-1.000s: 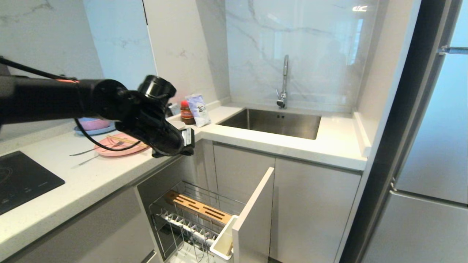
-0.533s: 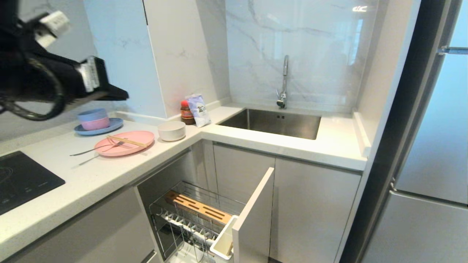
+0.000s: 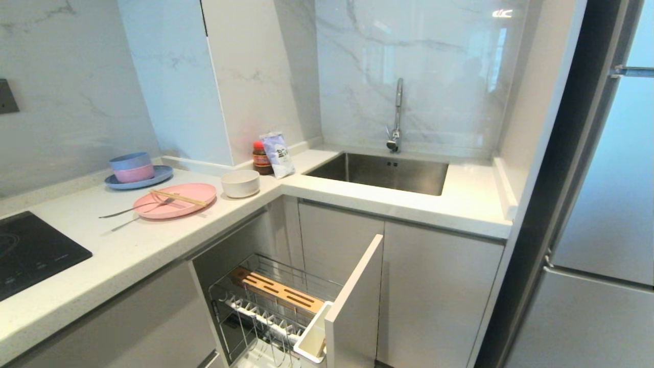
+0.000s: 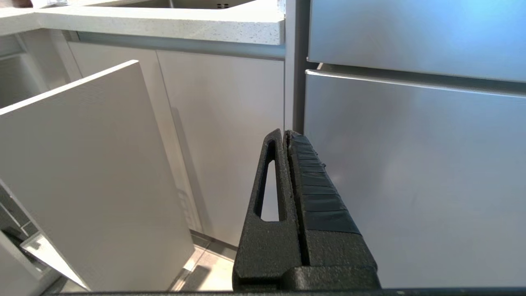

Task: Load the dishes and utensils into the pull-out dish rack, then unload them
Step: Pick up the chopsticks and place it in the cupboard

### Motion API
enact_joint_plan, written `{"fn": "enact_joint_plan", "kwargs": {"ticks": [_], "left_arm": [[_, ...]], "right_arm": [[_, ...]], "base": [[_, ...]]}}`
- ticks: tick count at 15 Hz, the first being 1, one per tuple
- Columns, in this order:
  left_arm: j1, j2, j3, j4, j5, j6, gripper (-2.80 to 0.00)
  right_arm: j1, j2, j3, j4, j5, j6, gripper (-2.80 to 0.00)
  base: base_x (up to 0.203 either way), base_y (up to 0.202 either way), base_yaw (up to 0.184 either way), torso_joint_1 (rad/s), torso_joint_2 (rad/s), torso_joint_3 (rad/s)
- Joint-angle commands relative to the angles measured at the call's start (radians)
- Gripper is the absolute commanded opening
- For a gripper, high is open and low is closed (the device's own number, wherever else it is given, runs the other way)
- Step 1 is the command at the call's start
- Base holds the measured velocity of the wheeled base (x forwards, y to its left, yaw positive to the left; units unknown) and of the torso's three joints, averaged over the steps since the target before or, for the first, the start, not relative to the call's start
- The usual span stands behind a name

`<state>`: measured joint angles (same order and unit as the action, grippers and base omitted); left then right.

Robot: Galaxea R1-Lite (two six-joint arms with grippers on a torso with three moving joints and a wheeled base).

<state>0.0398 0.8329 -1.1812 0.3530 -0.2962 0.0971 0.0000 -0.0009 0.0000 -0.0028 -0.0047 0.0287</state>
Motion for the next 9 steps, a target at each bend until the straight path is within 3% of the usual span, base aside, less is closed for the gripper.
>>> {"fn": "enact_joint_plan", "kwargs": {"ticks": [1,3,6,9], "left_arm": [[0.041,-0.202,0.162,-0.045,-0.037,0.01,-2.8],[0.033,-0.361,0.31,-0.055,-0.022,0.014,-2.8],[-0.006,-0.608,0.553,-0.059,0.131,0.012,-2.8],[-0.024,-0.815,0.789,-0.083,0.232,-0.011,-2.8]], "right_arm": [[0.0,-0.002,0.0,0.0,0.0,0.0,-2.8],[0.0,-0.002,0.0,0.0,0.0,-0.001,-2.8],[0.0,-0.002,0.002,0.0,0.0,0.0,-2.8],[0.0,-0.002,0.001,0.0,0.0,0.0,-2.8]], "base": [[0.0,0.0,0.0,0.0,0.0,0.0],[0.0,0.0,0.0,0.0,0.0,0.0],[0.0,0.0,0.0,0.0,0.0,0.0],[0.0,0.0,0.0,0.0,0.0,0.0]]}}
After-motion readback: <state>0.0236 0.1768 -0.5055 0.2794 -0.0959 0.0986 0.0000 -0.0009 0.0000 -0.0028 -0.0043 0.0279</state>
